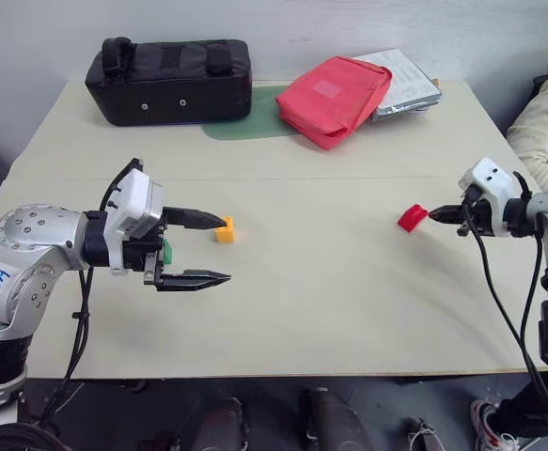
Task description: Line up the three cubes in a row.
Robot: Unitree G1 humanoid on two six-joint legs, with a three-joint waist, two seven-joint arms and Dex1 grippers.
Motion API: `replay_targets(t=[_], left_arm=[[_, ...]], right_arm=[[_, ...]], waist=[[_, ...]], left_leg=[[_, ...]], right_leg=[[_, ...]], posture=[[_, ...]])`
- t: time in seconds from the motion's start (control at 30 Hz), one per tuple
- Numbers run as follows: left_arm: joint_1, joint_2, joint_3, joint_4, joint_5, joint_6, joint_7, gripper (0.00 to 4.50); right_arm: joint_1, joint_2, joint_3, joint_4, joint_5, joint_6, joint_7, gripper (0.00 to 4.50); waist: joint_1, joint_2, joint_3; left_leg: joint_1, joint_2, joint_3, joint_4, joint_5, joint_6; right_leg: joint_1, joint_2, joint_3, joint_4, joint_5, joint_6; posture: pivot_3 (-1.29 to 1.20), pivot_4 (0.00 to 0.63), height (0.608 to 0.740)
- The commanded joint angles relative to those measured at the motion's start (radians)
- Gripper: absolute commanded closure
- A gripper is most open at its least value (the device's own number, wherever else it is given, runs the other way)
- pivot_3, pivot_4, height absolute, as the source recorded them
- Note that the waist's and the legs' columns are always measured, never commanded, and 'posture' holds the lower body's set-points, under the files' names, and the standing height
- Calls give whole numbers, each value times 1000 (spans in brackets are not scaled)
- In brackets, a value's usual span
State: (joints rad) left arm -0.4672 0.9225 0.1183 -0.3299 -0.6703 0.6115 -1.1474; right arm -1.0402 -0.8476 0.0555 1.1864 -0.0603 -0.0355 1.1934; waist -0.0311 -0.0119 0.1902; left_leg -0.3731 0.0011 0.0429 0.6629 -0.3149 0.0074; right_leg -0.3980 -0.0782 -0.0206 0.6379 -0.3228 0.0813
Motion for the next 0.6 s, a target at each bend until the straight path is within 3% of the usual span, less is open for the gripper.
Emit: replay_targets(t=[0.03,0.07,0.17,0.33,0.53,0.6], left_arm=[[-21,-1,6,19,11,-25,-7,0],[-22,-1,5,22,14,-28,-7,0],[-22,-6,6,26,22,-37,-3,0],[-17,-12,10,21,19,-40,11,0],[-11,-21,5,20,27,-50,20,0],[-13,-22,5,23,29,-52,21,0]], right_arm=[[5,-10,-21,-29,3,-36,-27,4448],[6,-11,-20,-30,1,-38,-36,4448],[11,-19,-35,-72,30,0,4,3905],[68,-10,-62,-197,65,74,-5,2194],[98,34,-87,-244,70,200,-168,115],[90,49,-87,-242,69,231,-186,35]], waist=[[0,0,0],[0,0,0],[-1,0,0],[1,0,0],[1,0,0],[1,0,0]], left_leg=[[0,0,0,0,0,0],[0,0,0,0,0,0],[0,0,0,0,0,0],[0,0,0,0,0,0],[0,0,0,1,0,0],[0,0,0,1,0,0]], right_leg=[[0,0,0,0,0,0],[0,0,0,0,0,0],[0,0,0,0,0,0],[0,0,0,2,0,0],[0,0,0,4,0,0],[0,0,0,4,0,0]], posture=[[0,150,740],[0,150,740],[0,150,740],[0,150,740],[0,150,740],[0,150,740]])
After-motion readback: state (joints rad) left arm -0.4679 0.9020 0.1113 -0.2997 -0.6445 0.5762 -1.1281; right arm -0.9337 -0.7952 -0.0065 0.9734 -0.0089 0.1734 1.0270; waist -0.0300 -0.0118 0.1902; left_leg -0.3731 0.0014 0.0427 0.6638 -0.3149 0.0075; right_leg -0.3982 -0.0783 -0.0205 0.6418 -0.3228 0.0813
